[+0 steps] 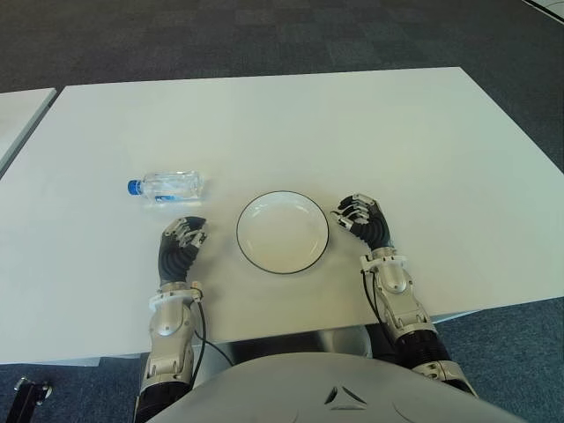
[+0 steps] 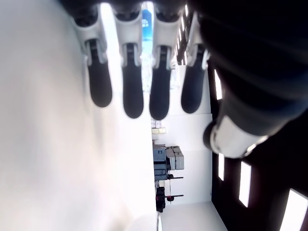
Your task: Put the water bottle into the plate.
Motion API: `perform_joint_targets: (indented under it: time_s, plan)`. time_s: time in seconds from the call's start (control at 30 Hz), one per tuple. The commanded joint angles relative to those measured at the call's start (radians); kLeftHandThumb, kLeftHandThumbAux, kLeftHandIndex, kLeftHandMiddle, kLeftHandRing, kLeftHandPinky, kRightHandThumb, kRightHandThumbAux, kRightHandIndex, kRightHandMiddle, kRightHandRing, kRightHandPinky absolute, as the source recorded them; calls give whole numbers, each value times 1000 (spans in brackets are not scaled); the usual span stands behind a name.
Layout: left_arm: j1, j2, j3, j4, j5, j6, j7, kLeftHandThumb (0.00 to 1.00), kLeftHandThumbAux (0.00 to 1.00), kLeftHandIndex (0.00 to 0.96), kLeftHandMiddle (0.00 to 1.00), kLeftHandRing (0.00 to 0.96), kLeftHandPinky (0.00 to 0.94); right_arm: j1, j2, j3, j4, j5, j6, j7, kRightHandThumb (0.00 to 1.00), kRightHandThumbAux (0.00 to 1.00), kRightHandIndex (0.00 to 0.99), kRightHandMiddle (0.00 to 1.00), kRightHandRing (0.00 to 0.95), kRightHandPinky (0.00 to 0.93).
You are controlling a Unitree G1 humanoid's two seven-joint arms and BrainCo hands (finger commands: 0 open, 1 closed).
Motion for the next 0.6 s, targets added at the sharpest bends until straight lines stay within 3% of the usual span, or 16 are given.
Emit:
perform_joint_targets:
  time_s: [0.03,0.6]
  plan:
    - [12,-3,-6,15,-8,26,-13,700,723,415,392,382,401,-5,3,2,12,5,-4,6,703,734,427,488,510,525]
    - [-2,9,-4,1,15,24,-4,697,723,414,388,383,394,-10,10,8,15,-1,-10,-3,700,735,426,477,510,534]
